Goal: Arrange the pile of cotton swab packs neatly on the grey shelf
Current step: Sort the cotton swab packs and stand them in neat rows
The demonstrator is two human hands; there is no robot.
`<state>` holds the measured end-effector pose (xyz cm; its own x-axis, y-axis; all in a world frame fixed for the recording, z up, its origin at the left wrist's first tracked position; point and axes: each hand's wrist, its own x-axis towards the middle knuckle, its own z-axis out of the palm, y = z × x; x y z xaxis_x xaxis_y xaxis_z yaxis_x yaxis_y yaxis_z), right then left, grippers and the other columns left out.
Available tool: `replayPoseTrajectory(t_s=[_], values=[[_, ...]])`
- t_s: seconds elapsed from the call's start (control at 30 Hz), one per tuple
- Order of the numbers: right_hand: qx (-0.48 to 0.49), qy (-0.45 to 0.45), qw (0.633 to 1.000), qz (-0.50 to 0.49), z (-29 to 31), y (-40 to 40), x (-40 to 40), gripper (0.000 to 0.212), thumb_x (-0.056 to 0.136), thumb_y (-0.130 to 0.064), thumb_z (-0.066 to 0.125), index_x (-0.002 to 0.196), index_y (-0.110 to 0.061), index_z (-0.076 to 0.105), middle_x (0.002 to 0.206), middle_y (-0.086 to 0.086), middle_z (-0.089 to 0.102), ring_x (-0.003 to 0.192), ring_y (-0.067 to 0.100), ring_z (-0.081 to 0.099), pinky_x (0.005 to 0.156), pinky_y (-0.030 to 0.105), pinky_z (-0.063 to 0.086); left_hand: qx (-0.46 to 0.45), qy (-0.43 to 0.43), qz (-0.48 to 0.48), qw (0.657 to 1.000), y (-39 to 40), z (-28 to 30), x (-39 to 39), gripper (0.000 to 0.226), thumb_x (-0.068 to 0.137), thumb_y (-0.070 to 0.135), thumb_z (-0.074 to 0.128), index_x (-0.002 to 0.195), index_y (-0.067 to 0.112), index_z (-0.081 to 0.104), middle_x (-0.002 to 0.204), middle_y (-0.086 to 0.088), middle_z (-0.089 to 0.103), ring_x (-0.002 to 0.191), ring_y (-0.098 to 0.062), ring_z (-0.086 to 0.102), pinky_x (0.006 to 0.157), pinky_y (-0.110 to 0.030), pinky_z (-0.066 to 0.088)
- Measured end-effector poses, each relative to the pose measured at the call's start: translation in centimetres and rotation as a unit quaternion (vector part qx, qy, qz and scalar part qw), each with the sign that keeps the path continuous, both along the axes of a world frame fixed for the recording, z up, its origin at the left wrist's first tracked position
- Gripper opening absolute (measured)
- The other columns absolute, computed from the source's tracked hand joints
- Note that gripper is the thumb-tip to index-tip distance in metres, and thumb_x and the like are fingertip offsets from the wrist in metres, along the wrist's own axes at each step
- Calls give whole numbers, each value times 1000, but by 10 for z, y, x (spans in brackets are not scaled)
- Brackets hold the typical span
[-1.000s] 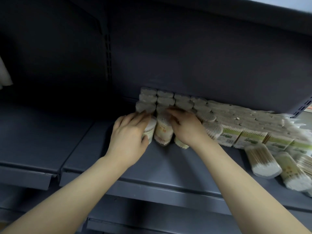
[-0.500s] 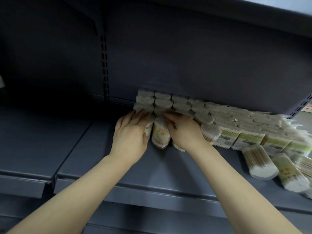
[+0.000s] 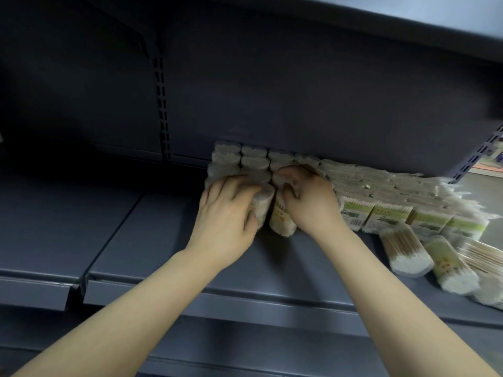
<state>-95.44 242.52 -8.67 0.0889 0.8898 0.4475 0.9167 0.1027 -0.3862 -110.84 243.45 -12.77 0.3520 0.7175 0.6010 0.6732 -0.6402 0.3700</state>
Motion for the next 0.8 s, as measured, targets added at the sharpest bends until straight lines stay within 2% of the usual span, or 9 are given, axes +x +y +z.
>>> replayPoseTrajectory(t_s=[0.13, 0.3, 0.47, 0.6, 0.8], values=[[10, 4, 1000, -24, -3, -16, 17, 35, 77, -4, 45, 106, -10, 64, 104, 15, 61, 99, 33, 54, 76, 33, 44, -13, -10, -43, 999, -16, 1, 15, 40, 76, 22, 44, 110, 14, 62, 111, -6, 61, 99, -30, 57, 82, -35, 41], [-7, 13, 998, -57, -3, -44, 40, 35, 78, -1, 51, 108, -13, 64, 106, 13, 59, 100, 33, 53, 73, 31, 40, -46, -14, -79, 996, -36, 4, 37, 34, 81, 13, 55, 115, 12, 61, 112, -6, 58, 101, -27, 55, 80, -40, 49], [-34, -7, 994, -106, -10, -66, 70, 38, 78, -6, 55, 114, -15, 60, 110, 13, 56, 99, 34, 54, 73, 34, 42, -87, -9, -105, 991, -52, 6, 57, 30, 87, 13, 53, 116, 16, 60, 104, -1, 62, 96, -22, 57, 75, -36, 47], [-66, -38, 981, -177, -17, -83, 95, 43, 80, -12, 57, 123, -13, 54, 117, 17, 53, 107, 39, 48, 85, 40, 42, -118, 26, -118, 986, -60, 0, 71, 26, 88, 15, 50, 111, 20, 62, 104, 4, 63, 97, -19, 57, 81, -32, 44], [-152, -96, 953, -245, -28, -99, 122, 55, 83, -22, 56, 135, -13, 40, 130, 18, 42, 116, 40, 38, 94, 38, 33, -156, 64, -122, 978, -67, -2, 88, 27, 92, 20, 45, 114, 26, 59, 110, 11, 56, 102, -10, 52, 80, -25, 40]])
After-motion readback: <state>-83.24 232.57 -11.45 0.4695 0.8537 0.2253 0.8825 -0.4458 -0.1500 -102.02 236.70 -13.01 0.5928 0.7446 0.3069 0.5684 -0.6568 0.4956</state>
